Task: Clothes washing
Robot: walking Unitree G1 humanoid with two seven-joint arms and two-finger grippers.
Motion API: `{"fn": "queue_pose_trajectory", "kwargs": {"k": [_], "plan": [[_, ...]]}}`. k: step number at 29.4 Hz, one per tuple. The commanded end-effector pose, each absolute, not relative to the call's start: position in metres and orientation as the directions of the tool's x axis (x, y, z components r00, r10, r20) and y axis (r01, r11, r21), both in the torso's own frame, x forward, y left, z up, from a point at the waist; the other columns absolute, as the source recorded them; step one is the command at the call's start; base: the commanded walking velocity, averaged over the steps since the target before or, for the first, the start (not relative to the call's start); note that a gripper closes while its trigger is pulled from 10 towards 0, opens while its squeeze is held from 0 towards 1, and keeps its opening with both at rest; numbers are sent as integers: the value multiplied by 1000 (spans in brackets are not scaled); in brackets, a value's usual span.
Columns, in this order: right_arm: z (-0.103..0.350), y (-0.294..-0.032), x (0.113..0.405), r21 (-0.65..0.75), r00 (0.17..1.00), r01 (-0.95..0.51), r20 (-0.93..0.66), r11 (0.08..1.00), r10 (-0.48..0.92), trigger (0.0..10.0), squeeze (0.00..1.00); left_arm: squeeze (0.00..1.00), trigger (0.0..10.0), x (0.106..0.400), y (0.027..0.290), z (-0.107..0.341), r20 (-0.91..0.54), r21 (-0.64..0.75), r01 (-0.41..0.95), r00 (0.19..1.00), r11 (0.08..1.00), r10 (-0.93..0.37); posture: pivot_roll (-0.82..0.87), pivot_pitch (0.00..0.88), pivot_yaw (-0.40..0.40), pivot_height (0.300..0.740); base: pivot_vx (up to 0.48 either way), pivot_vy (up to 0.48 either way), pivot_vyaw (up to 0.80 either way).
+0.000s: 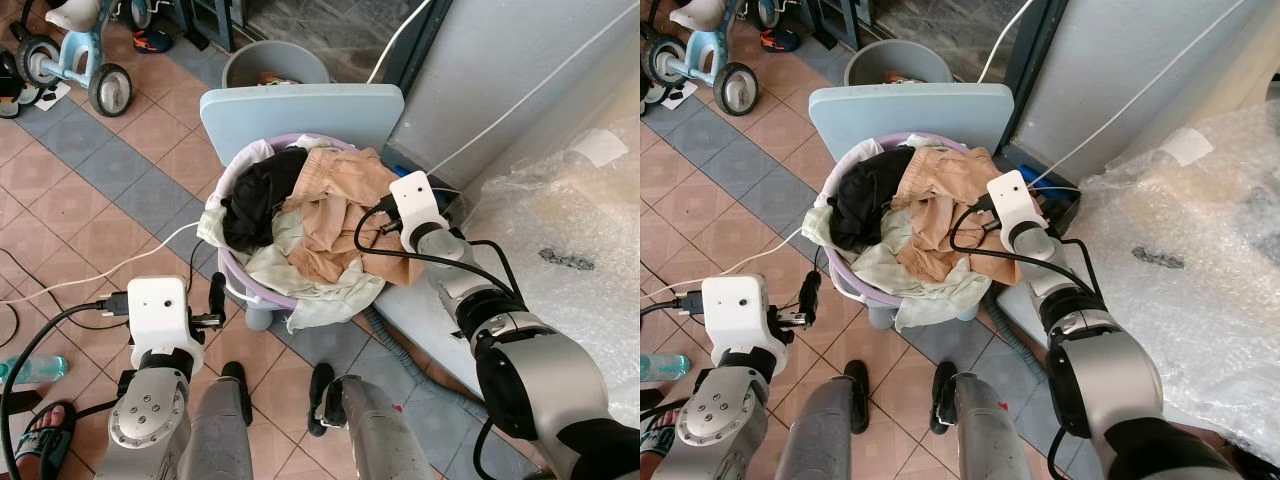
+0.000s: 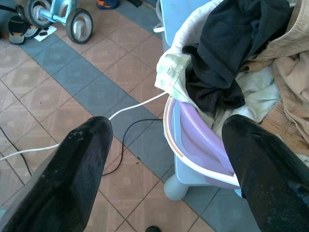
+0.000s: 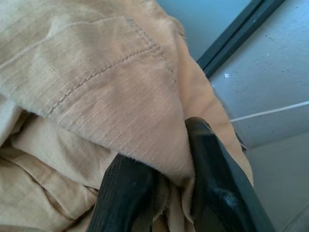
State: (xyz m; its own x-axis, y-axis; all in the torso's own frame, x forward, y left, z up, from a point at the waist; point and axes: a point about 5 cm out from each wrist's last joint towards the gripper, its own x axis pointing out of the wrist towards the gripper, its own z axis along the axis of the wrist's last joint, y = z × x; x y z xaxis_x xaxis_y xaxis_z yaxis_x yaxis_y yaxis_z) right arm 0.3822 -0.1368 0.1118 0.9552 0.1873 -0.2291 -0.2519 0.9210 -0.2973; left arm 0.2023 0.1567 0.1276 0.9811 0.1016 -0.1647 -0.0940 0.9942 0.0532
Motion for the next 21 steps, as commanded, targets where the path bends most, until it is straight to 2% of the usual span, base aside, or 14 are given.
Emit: {"fn": "queue_pose_trajectory", "kwargs": {"k": [1, 8, 10, 13, 14, 21], "plan": [[112, -134, 383, -225, 947, -275, -233, 935, 222, 0, 0, 0, 10000, 203, 159, 123, -173, 67, -103, 978, 992, 113, 252, 274, -128, 740, 0, 0, 0], [143, -125, 389, -85, 937, -350, -49, 933, 346, 0, 0, 0, 10000, 219, 159, 119, -148, 47, -113, 982, 992, 119, 176, 161, -119, 740, 0, 0, 0], [146, -126, 388, -70, 936, -353, -21, 933, 353, 0, 0, 0, 10000, 221, 159, 117, -152, 45, -115, 981, 992, 121, 158, 138, -112, 740, 0, 0, 0], [160, -133, 380, -68, 929, -342, 122, 937, 348, 0, 0, 0, 10000, 229, 150, 111, -166, 30, -80, 983, 996, 84, 124, 111, -90, 740, 0, 0, 0], [170, -142, 368, -38, 935, -276, 223, 960, 277, 0, 0, 0, 10000, 237, 142, 113, -141, 35, -16, 990, 999, 21, 103, 90, -75, 740, 0, 0, 0], [195, -159, 342, -25, 927, -93, 362, 995, 95, 0, 0, 0, 10000, 260, 138, 126, -75, 2, 7, 997, 1000, -7, 35, 55, -31, 740, 0, 0, 0]]}}
